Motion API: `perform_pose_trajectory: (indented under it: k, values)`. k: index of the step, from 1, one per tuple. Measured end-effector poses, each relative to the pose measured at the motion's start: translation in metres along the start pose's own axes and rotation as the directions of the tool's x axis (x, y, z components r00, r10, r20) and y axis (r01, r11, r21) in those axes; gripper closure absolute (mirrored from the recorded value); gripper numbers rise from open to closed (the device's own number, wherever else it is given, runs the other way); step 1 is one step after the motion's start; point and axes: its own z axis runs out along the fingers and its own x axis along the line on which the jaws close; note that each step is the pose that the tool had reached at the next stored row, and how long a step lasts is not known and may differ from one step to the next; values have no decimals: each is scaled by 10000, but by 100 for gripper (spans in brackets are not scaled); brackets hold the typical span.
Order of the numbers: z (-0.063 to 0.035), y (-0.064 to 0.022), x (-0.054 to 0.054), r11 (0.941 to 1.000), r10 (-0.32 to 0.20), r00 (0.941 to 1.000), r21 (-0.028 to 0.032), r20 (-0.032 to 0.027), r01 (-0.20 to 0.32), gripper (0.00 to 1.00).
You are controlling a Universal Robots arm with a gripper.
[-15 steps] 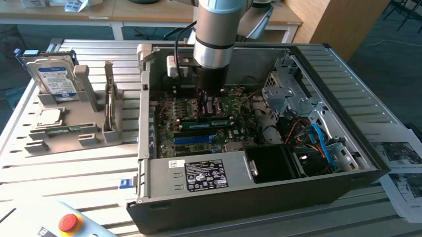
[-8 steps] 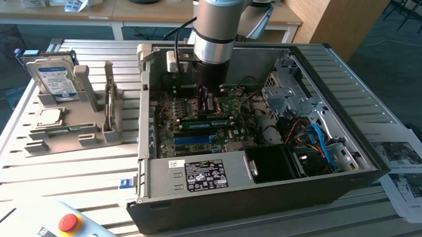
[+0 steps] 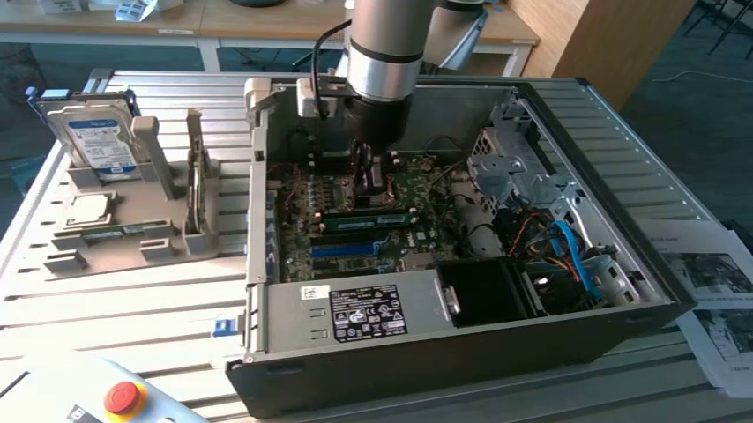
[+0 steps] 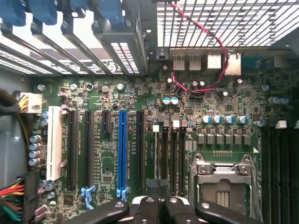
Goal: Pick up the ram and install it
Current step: 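Press down the ram until it locks into place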
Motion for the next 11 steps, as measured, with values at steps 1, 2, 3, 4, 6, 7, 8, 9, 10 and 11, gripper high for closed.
perform_pose_trajectory:
  k: [1,2,3,4,6,7,8,9,10,11]
  values:
    - [-23,1,2,10000,0,10000,-1,-1,0,90]
    - [-46,2,3,10000,-1,10000,-1,-1,1,90]
    - [-71,3,4,10000,-1,10000,-1,0,1,90]
    - [-93,4,6,10000,-1,10000,-2,-1,1,90]
    - [-138,6,9,10000,-1,10000,-3,-1,1,90]
    - [-159,7,10,10000,-1,10000,-3,-1,1,90]
    - [-179,8,11,10000,-1,10000,-4,-2,1,90]
    - [-192,8,12,10000,-1,10000,-4,-1,1,90]
    - [-193,8,12,10000,-1,10000,-3,1,1,90]
    - [-193,8,12,10000,-1,10000,-4,0,1,90]
